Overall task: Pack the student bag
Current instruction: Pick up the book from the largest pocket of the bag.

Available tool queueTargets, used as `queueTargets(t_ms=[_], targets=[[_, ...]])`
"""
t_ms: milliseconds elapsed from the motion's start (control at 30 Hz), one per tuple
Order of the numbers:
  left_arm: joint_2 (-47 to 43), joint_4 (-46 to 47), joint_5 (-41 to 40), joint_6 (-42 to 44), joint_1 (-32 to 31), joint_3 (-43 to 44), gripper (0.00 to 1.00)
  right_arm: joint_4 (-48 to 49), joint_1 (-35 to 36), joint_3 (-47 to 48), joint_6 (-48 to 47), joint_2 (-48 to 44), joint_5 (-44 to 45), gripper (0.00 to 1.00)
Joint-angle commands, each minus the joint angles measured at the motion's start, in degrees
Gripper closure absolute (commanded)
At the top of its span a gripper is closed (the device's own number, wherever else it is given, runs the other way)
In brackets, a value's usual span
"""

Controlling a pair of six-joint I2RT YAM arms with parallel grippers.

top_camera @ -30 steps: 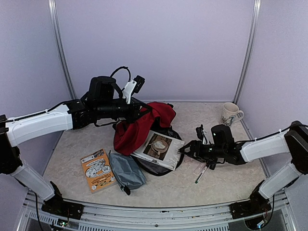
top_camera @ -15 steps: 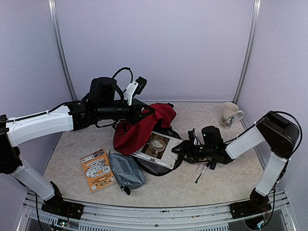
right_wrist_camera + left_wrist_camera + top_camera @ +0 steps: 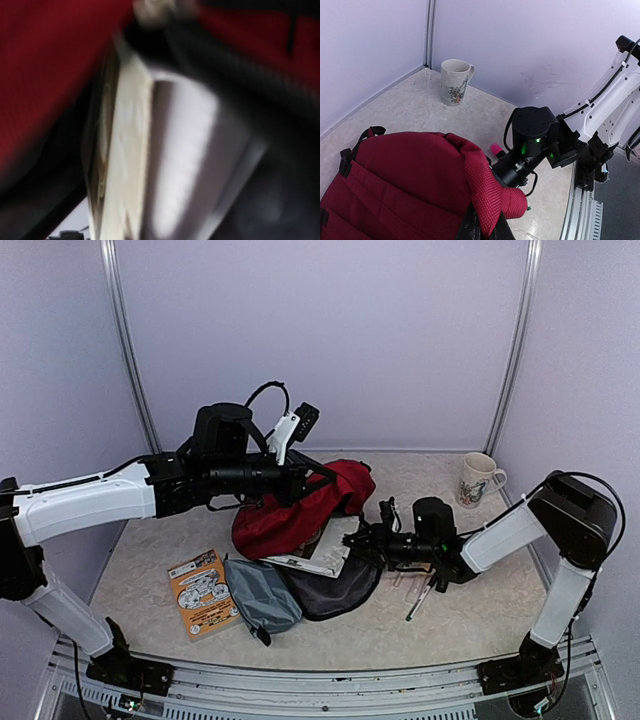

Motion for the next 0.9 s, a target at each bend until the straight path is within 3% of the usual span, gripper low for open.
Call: queueTargets(t_ms=[0, 233, 400, 600, 733, 867], targets=[[-1.3, 5.0, -1.4, -0.7, -3.1, 4.0, 0.97, 7.4, 1.2, -1.5, 3.3, -3.4, 5.0, 0.71], [-3.6, 3.5, -11.4, -0.3, -2.9, 3.0, 0.98, 5.4, 1.4, -8.0, 4.8, -11.5, 13.1, 0.8], [-1.5, 2.0, -20.0, -1.7, -2.1, 3.9, 1.0, -2.6, 3.6, -11.9, 5.0, -20.5, 20.5, 0.83], [0.9, 5.7, -18.5, -4.5, -0.5, 4.1, 1.0, -11.8, 7.8, -16.4, 7.4, -32.8, 32.0, 0.86], [3.3, 5.8, -17.0, -4.5, -0.5, 6.0, 1.0, -15.0, 8.8, -20.6, 12.0, -39.8, 41.1, 0.95], [5.3, 6.6, -15.4, -4.5, -1.8, 8.1, 1.0, -18.2, 8.9, -20.0, 12.3, -42.3, 49.7, 0.95]])
